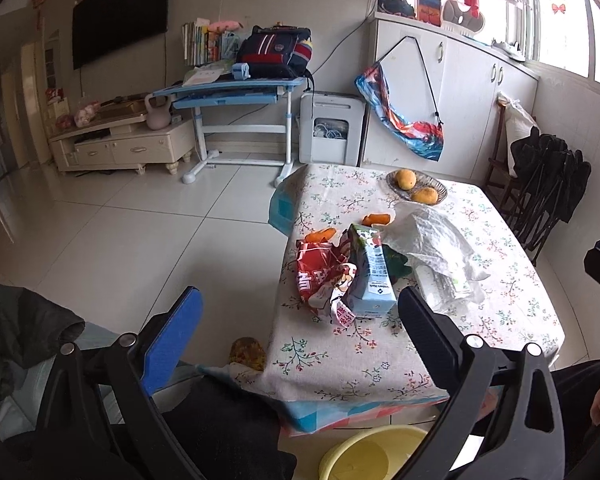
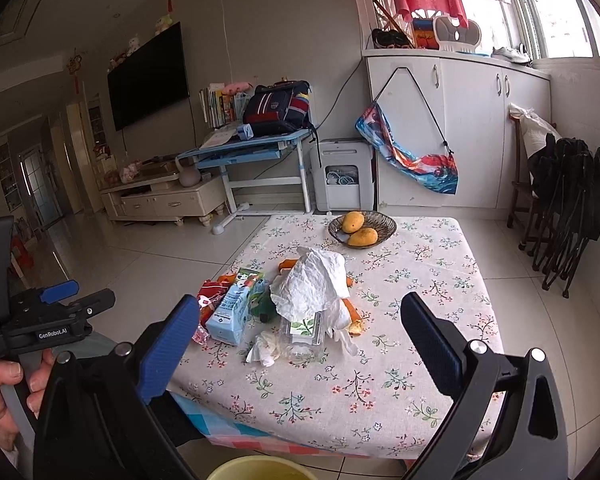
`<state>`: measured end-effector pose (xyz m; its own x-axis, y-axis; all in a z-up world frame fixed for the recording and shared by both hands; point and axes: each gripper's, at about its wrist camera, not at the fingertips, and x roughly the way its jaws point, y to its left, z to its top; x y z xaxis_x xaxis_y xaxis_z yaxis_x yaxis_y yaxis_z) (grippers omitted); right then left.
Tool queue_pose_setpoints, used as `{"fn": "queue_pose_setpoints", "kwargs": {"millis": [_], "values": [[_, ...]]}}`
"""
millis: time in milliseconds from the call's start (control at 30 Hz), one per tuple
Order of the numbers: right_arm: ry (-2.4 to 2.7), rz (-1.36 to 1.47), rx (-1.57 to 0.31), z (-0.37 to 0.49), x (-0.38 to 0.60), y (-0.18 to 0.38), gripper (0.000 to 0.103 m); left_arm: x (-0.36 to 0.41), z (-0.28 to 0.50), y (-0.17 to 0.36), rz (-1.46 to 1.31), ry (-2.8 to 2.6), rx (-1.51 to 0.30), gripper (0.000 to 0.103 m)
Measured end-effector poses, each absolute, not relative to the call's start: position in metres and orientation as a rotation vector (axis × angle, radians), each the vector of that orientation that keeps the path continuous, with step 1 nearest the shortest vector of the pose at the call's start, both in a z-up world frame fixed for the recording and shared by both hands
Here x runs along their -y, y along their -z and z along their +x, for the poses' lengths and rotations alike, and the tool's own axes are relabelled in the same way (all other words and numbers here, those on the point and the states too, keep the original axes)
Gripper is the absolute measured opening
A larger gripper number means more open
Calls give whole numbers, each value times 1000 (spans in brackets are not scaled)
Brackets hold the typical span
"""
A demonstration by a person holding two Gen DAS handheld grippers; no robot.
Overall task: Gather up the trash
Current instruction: 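Grasp the white tissue with the right tool while the left tool grasps the red snack bag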
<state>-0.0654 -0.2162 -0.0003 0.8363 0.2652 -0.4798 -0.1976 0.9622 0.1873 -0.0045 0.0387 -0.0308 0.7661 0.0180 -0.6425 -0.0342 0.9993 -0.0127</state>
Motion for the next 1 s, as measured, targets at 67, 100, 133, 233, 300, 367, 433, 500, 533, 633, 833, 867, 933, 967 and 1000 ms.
{"fn": "queue_pose_setpoints", "kwargs": {"millis": [67, 100, 133, 233, 300, 367, 433, 500, 533, 633, 833, 867, 933, 967, 1000], "values": [[-256, 147, -552, -48, 221, 9, 96, -35, 12, 43, -12, -17, -725, 95], [-258, 154, -567, -39, 223, 13, 96, -33, 20, 50, -2, -13, -737, 95], [-259, 159, -581, -31, 224, 18, 97, -31, 29, 57, 7, -14, -750, 95], [-269, 191, -628, -4, 231, 31, 96, -27, 58, 78, 20, -12, -803, 95], [-279, 216, -655, 11, 236, 39, 96, -28, 78, 93, 13, -11, -849, 95], [-288, 225, -682, 25, 236, 45, 96, -30, 95, 105, 3, -11, -888, 95], [-304, 218, -696, 37, 233, 50, 94, -31, 108, 116, -9, -10, -915, 94], [-314, 206, -711, 48, 232, 54, 93, -30, 120, 128, -17, -3, -953, 91], [-320, 206, -720, 54, 232, 56, 89, -29, 124, 133, -26, 8, -972, 90], [-339, 212, -761, 73, 230, 65, 80, -27, 136, 149, -42, 22, -1018, 71], [-367, 252, -855, 102, 225, 91, 54, -30, 143, 163, -101, 76, -1043, 43], [-386, 270, -873, 104, 225, 95, 46, -31, 141, 162, -107, 80, -1035, 42], [-426, 320, -890, 107, 225, 102, 26, -31, 139, 157, -109, 87, -1008, 39], [-433, 329, -888, 107, 226, 102, 21, -30, 136, 153, -106, 93, -991, 38], [-432, 322, -883, 107, 226, 100, 10, -29, 134, 149, -95, 88, -967, 38]]}}
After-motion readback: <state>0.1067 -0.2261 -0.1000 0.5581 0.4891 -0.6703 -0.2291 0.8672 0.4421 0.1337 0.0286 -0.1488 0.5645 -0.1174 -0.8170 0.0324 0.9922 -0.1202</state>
